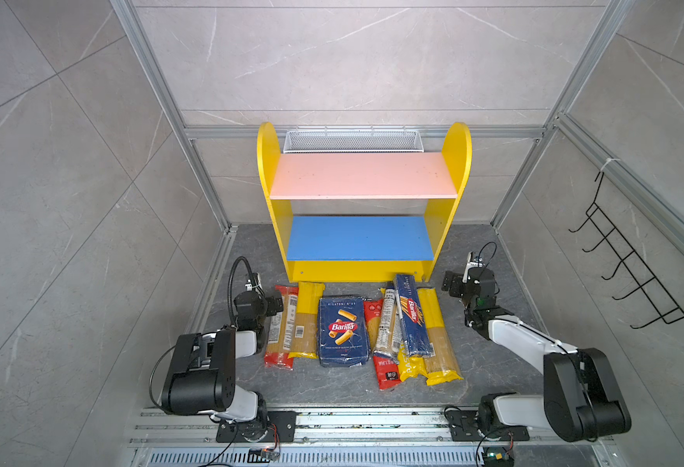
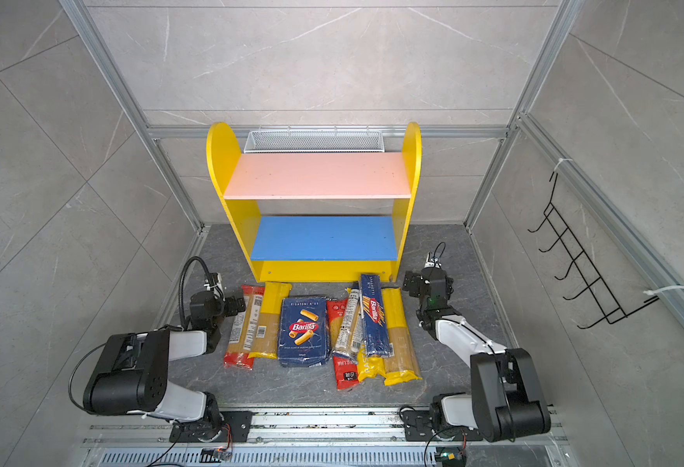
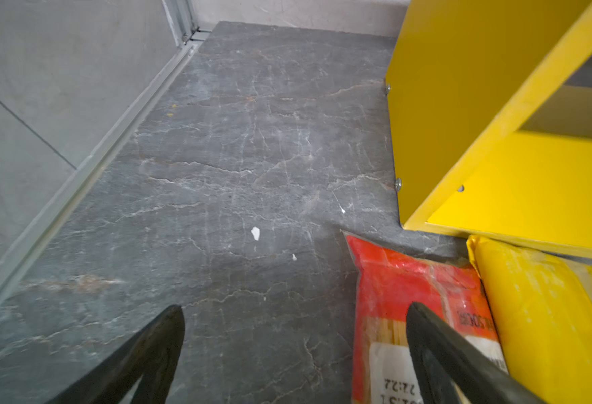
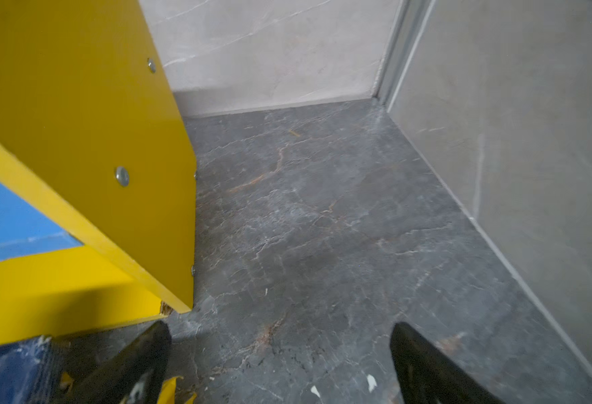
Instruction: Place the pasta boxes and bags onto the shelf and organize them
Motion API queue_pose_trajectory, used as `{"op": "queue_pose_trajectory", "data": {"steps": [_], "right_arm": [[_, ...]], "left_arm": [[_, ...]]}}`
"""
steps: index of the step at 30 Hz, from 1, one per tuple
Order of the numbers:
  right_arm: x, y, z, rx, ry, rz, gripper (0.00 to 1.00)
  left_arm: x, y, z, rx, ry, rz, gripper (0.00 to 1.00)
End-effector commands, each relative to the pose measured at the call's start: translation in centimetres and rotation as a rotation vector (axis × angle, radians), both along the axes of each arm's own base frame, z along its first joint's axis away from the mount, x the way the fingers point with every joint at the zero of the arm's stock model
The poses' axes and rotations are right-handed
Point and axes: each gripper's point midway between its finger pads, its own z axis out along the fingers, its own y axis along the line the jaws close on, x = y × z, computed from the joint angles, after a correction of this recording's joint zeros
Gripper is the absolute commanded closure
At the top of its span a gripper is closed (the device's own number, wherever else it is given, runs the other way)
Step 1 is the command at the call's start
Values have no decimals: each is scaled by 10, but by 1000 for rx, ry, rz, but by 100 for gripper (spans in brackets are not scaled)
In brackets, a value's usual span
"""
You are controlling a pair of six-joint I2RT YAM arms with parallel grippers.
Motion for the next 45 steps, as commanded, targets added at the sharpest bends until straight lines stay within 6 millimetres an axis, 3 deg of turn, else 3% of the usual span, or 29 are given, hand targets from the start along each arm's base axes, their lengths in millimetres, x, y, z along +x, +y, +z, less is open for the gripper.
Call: {"op": "queue_pose_trajectory", "data": {"steps": [1, 3, 6, 10, 14, 23, 27, 34, 41, 45], "right_arm": [[-38, -42, 8, -4, 160, -340, 0], [-45, -42, 10, 1, 274, -373, 0], [-45, -20, 6, -15, 372, -272, 0], [-58, 22, 5, 62, 391, -103, 0], [-79, 63, 4, 90, 435, 28, 10], [-133, 137, -16, 162, 531, 239, 12], [-146, 149, -37, 163, 576, 263, 12], [-157, 170, -66, 186, 636, 315, 12], [-165, 176, -96, 181, 701, 325, 11], [-166, 178, -107, 175, 725, 329, 12]], "left_arm": [[7, -1, 33, 98, -51, 29, 0], [7, -13, 43, 178, -51, 31, 0], [6, -33, 68, 260, -46, 54, 0], [-1, -78, 100, 261, -42, -19, 0], [-19, -113, 119, 172, -21, -74, 0], [-62, -138, 135, -86, 60, -159, 0], [-79, -155, 134, -200, 85, -225, 0], [-95, -175, 141, -222, 133, -293, 0], [-102, -184, 124, -229, 177, -308, 0], [-102, -187, 127, -229, 177, -318, 0]]}}
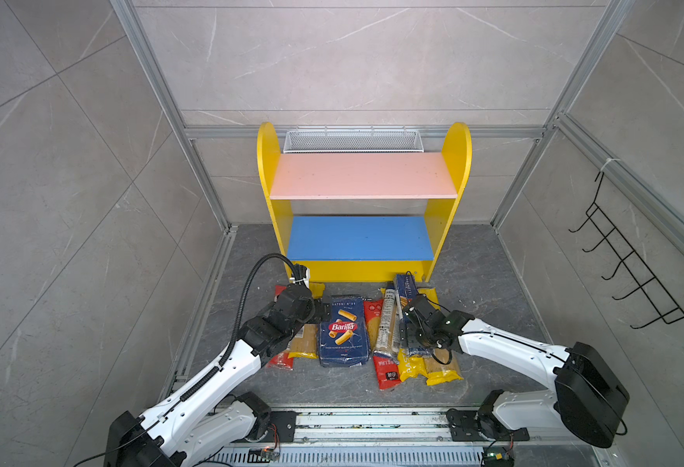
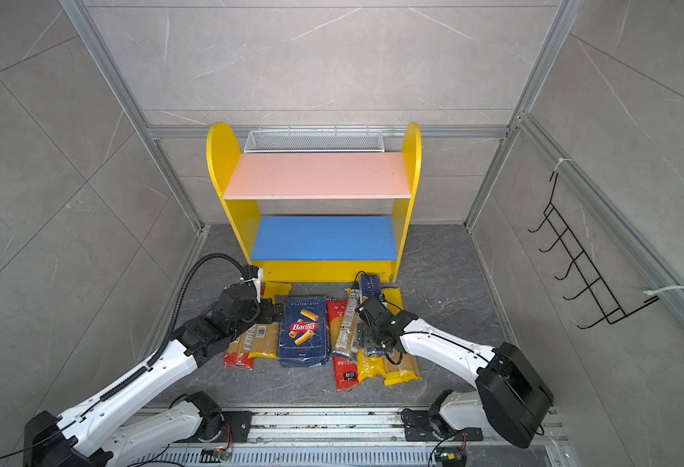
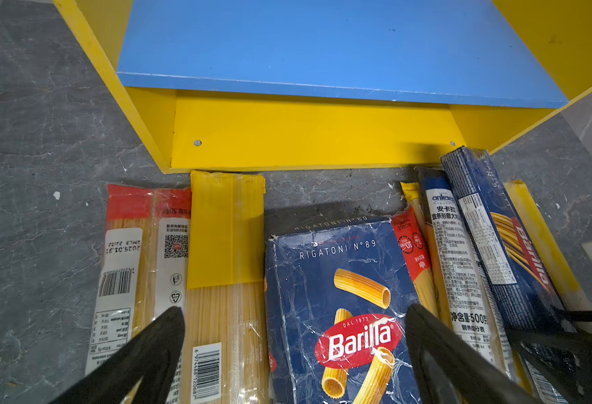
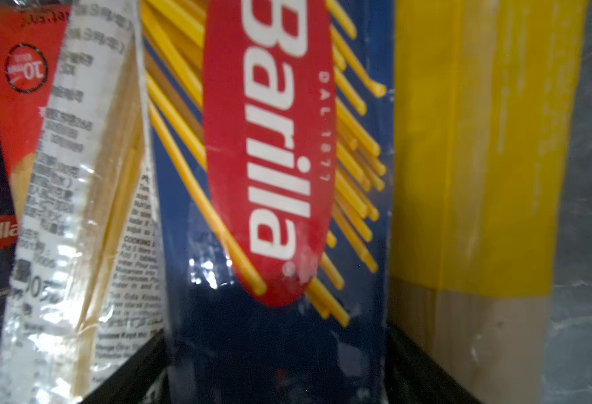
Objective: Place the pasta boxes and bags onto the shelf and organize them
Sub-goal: 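Grasp the blue Barilla spaghetti box upright with the right gripper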
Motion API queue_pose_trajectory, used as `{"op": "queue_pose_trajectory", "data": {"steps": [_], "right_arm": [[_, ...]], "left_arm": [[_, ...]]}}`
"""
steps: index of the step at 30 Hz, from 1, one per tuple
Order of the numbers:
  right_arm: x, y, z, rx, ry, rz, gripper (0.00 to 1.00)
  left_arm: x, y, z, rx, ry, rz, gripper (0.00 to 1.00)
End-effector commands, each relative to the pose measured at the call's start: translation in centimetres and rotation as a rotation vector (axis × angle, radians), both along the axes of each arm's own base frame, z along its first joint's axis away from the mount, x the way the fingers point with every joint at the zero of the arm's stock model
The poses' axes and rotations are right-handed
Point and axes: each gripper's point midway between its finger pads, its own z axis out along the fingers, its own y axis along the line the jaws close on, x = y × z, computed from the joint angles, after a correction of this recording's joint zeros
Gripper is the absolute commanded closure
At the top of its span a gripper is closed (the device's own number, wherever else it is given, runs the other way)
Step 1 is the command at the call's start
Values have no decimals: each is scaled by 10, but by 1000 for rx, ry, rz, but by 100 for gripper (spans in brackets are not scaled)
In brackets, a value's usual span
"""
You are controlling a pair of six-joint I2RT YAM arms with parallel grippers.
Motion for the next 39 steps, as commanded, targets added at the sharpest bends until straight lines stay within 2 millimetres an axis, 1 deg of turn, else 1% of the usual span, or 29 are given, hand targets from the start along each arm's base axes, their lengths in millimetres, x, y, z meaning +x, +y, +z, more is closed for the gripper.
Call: {"op": "queue_pose_trajectory", "data": {"steps": [1, 4, 7, 10, 13, 14, 17, 21, 22, 23, 27, 34, 39], "right_arm": [[-6, 2, -16, -1, 39, 0, 12], [-6, 3, -25, -9, 55, 2, 14], [-9, 5, -35, -9, 82, 10, 21], [-12, 7, -42, -2, 103, 13, 31], [-14, 7, -44, 3, 108, 9, 39], [-14, 7, -44, 5, 108, 8, 43], [-15, 5, -40, 7, 108, 5, 50], [-17, 7, -28, 33, 94, 6, 57], [-17, 8, -24, 44, 88, 7, 57], [-16, 9, -21, 54, 82, 5, 60], [-16, 13, -5, 102, 59, 8, 65], [-11, 32, 23, 207, 25, 37, 70], [-7, 40, 46, 267, -16, 44, 71]], "left_arm": [[2, -6, 14, -32, -14, -5, 0], [2, -8, 22, -36, -26, -21, 0], [1, -9, 28, -36, -33, -35, 0], [-1, -9, 34, -33, -42, -44, 0], [-2, -5, 39, -26, -50, -34, 0], [-3, -3, 41, -25, -53, -28, 0], [-5, 0, 45, -18, -62, -26, 0], [-7, 3, 48, -6, -63, -27, 0], [-8, 4, 49, -3, -64, -26, 0], [-8, 5, 49, 2, -64, -25, 0], [-12, 9, 51, 13, -64, -25, 0], [-17, 18, 56, 32, -68, -12, 0], [-21, 25, 56, 49, -72, 2, 0]]}}
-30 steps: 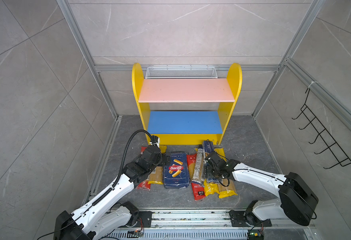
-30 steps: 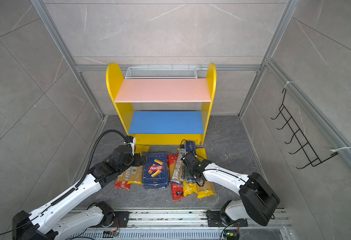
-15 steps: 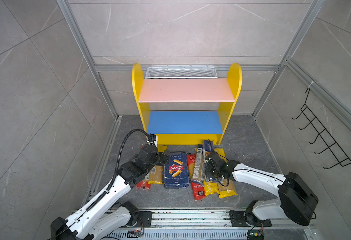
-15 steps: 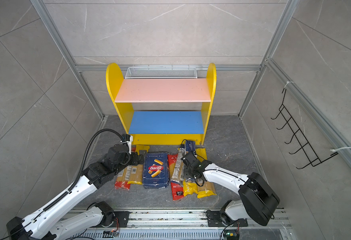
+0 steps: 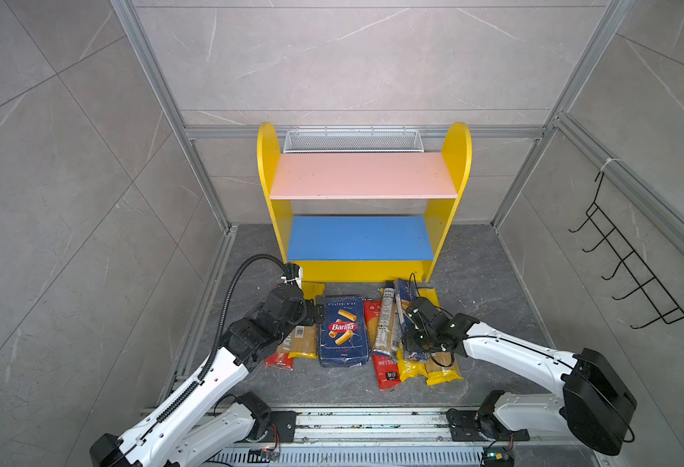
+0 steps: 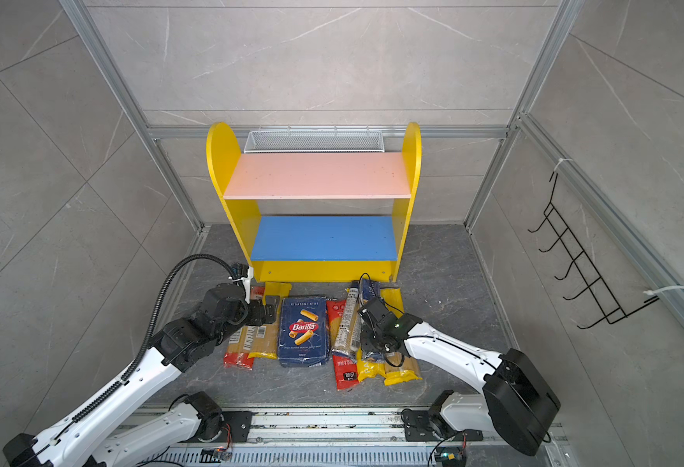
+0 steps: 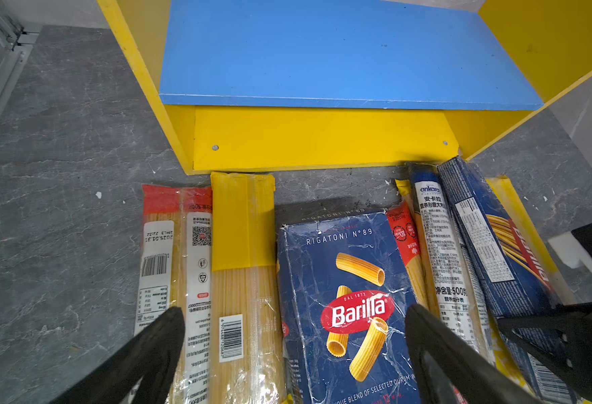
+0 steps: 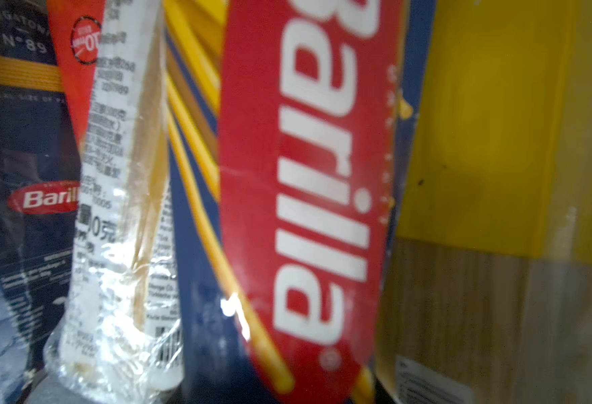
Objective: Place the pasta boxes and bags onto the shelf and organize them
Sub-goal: 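Grasp the blue Barilla spaghetti box upright with the right gripper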
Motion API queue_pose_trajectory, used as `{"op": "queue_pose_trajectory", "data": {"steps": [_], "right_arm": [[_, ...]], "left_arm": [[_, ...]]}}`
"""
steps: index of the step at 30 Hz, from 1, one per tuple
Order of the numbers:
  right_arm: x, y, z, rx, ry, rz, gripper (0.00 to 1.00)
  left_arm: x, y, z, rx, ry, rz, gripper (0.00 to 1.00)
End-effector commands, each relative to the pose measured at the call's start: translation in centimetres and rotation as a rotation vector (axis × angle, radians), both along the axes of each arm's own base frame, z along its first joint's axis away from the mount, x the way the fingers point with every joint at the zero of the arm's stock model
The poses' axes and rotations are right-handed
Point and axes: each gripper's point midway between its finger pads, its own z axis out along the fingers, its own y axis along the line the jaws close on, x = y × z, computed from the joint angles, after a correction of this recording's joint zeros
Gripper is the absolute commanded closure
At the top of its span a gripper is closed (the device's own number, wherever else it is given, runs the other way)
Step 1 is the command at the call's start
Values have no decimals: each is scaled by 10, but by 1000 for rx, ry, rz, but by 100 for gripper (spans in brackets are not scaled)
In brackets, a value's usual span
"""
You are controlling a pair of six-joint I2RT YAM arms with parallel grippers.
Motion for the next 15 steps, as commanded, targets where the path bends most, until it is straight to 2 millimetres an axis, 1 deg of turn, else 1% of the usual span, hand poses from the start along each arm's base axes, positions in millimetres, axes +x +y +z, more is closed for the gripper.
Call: {"op": "queue_pose_trajectory", "data": {"steps": [1, 10, 15], "right_arm": [[12, 23, 42, 125, -86, 27, 71], [12, 39, 71, 236, -124, 62, 74], [11, 53, 90, 328, -140, 95, 75]], "left_arm": [[-2, 8, 22, 13, -55, 9, 0], [-6, 13, 22, 24, -55, 13, 0], [-8, 15, 21, 27, -52, 17, 0]]}}
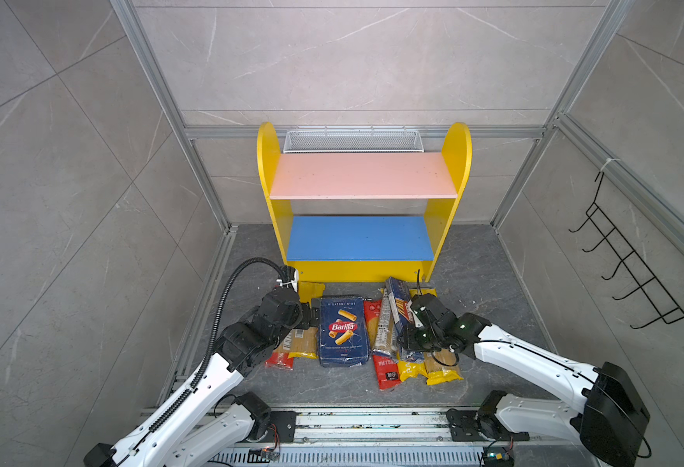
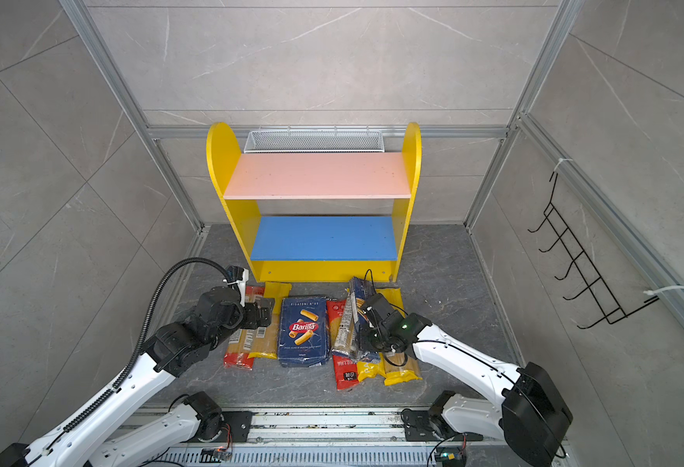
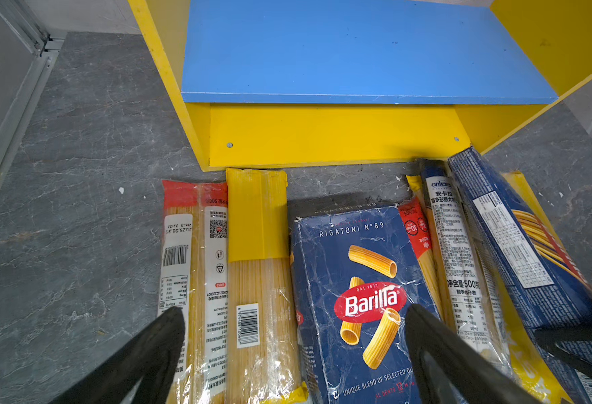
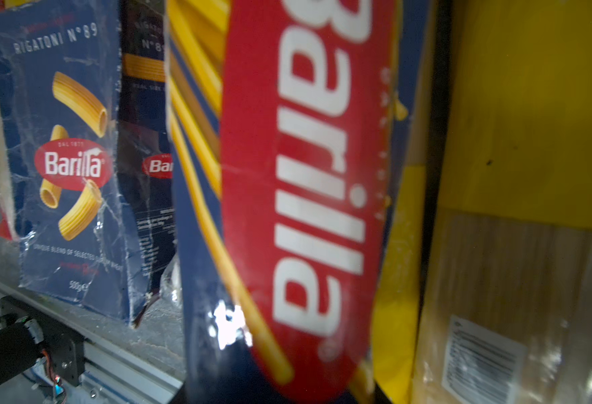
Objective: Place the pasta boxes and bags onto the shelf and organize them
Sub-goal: 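Grasp the blue Barilla spaghetti box upright with the right gripper, then carry the spaghetti box onto the blue shelf with the right gripper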
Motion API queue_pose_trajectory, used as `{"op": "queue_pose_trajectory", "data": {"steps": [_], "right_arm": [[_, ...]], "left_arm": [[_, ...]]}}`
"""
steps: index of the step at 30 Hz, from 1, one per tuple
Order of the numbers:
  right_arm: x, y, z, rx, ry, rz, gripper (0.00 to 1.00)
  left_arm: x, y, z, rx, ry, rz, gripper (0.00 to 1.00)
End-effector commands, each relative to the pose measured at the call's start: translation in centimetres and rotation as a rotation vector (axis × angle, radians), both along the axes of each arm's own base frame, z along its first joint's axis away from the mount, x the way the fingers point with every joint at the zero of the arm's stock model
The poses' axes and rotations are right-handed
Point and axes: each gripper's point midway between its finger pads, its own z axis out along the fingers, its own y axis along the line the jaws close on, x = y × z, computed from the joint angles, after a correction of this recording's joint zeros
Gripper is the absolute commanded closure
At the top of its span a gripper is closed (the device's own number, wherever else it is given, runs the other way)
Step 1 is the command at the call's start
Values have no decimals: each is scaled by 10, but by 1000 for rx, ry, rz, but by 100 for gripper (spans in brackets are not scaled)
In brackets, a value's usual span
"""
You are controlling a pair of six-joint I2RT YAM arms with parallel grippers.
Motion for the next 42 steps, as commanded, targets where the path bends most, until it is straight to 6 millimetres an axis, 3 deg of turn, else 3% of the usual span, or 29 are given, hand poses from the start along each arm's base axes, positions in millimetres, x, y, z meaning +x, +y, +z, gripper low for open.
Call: {"op": "queue_pose_trajectory", "data": {"steps": [1, 10, 20, 29, 42], "right_arm": [[20, 33, 59, 193, -146, 32, 75], [26, 56, 111, 323, -205, 88, 74], [57, 92, 146, 380, -273, 147, 74], [115, 142, 171, 404, -374, 177, 74], [203, 227, 179, 469, -418, 192, 74]], "left_arm": [[-1, 5, 17, 3, -44, 5, 0], [-5, 10, 21, 2, -53, 14, 0], [-10, 16, 27, -3, -63, 25, 0], [-15, 26, 33, 7, -90, 43, 0], [-25, 37, 35, 6, -99, 60, 0]]}}
